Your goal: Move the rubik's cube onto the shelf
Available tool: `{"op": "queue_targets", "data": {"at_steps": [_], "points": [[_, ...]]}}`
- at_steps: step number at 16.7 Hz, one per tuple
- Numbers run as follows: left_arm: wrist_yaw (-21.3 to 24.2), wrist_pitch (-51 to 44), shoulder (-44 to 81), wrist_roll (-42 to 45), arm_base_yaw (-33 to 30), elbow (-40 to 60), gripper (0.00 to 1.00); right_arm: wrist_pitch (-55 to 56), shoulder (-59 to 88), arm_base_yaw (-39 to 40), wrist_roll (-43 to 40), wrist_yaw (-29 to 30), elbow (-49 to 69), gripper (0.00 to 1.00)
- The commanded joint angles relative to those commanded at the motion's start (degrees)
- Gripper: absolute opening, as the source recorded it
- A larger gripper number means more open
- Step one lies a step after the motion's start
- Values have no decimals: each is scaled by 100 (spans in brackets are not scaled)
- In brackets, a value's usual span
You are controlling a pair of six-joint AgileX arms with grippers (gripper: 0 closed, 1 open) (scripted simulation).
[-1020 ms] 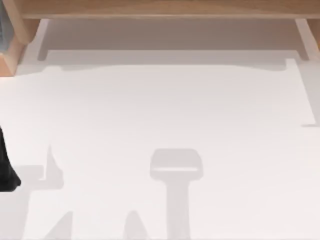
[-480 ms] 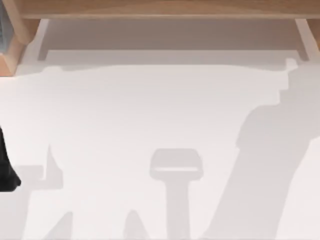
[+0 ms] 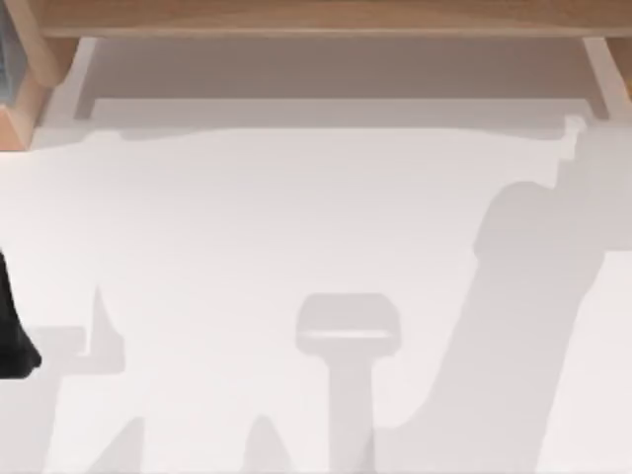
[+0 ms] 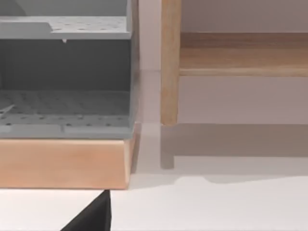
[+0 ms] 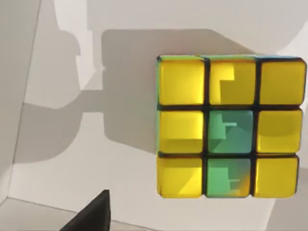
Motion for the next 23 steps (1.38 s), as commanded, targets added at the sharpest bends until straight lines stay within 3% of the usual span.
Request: {"op": "queue_targets", "data": {"at_steps": [15, 23], "points": [[0, 0, 0, 0, 0, 0, 100, 1000, 406, 137, 140, 28, -578, 100], [0, 0, 0, 0, 0, 0, 100, 1000, 406, 137, 140, 28, -578, 40]]}}
